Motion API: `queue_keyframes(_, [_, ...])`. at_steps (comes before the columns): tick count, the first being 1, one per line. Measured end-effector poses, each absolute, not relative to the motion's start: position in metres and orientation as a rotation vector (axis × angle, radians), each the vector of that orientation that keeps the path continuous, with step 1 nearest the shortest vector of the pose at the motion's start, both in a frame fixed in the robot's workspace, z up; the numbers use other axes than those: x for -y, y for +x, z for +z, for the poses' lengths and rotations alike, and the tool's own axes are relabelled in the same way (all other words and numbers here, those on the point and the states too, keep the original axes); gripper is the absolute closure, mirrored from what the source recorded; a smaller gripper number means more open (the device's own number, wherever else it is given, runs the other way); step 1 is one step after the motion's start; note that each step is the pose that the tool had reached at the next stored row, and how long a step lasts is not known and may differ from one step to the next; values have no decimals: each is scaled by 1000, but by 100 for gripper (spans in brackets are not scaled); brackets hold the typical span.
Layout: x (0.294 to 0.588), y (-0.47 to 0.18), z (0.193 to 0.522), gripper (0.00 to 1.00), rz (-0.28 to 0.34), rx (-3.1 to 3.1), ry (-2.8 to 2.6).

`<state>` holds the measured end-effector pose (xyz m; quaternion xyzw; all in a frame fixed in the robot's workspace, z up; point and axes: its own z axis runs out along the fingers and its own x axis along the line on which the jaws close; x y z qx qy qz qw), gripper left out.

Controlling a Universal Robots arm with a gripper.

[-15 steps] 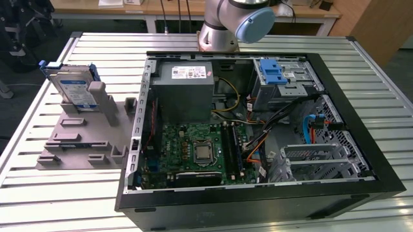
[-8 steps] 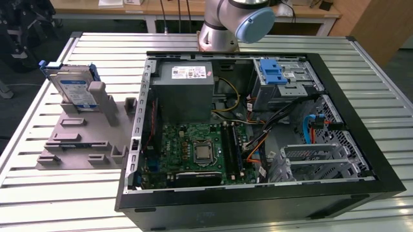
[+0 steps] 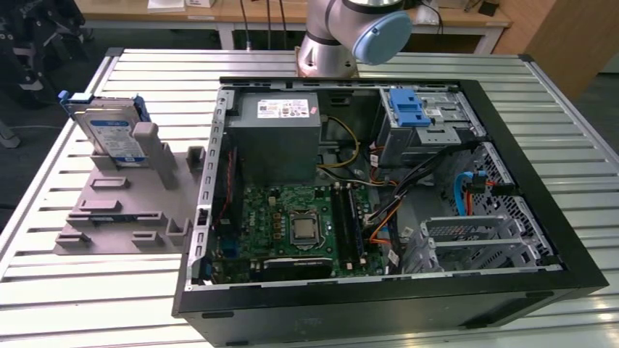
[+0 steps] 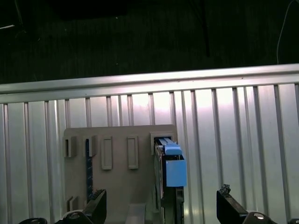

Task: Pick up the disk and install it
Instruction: 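Pick up the disk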

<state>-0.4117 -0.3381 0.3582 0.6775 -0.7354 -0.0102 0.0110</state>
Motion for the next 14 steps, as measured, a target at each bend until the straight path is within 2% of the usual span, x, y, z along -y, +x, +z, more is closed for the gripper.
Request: queue_keyframes(14, [338, -413, 356, 1, -10, 2305, 2124])
